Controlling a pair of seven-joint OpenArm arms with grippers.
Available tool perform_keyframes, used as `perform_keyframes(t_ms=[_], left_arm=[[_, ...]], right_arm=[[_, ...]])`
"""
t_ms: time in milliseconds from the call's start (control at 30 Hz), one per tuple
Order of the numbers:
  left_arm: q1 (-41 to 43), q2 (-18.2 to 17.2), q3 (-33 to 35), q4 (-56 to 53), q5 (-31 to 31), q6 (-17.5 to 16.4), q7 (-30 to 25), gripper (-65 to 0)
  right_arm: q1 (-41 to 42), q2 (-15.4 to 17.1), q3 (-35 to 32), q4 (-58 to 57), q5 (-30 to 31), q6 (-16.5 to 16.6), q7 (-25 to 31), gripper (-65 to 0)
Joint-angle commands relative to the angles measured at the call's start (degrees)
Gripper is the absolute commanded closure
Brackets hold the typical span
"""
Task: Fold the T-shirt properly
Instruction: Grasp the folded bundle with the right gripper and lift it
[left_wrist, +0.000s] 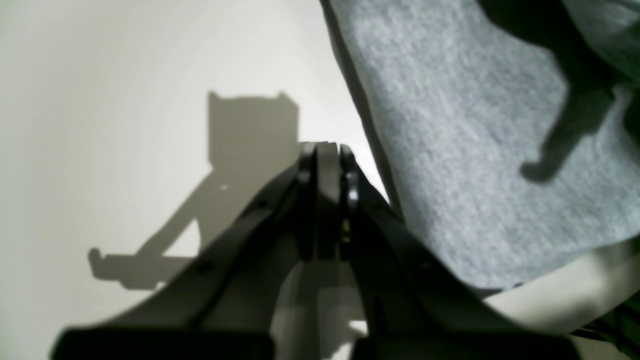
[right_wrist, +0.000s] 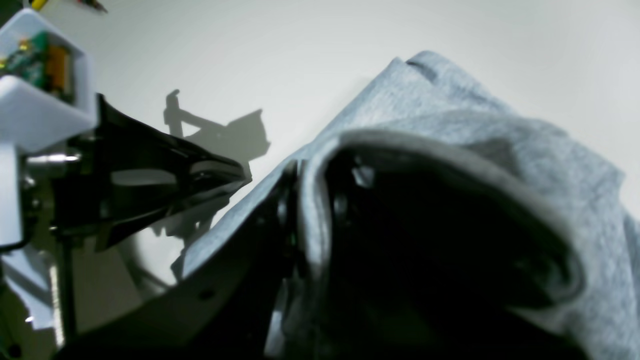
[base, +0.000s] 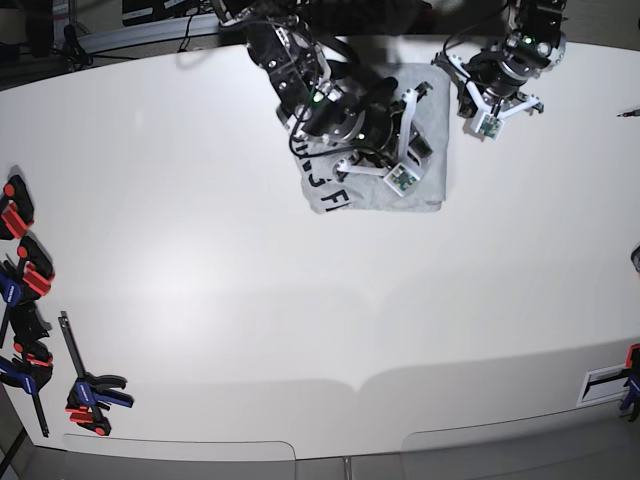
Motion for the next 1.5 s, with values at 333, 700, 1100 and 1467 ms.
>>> perform_keyframes(t_ms=[333,700,1100,1467], left_arm=[[0.2,-0.5,-0.3,0.9,-0.4,0.0,-0.1,0.0],[0.2,-0.5,-0.3,0.9,-0.4,0.0,-0.1,0.0],[0.2,-0.5,-0.3,0.9,-0.4,0.0,-0.1,0.0],[0.2,-0.5,-0.3,0.9,-0.4,0.0,-0.1,0.0]], right_arm=[[3.5,-0.7,-3.1,0.8,14.2,2.4,2.1,-27.5],[14.7,-0.7,-3.0,0.8,11.7,-0.4,2.9,-27.5],[19.9,-0.7,15.0,15.1,10.4,-1.3,-17.1,-9.9],[-7.0,1.1,28.2,29.0,18.9,3.1,-18.5,-27.7]])
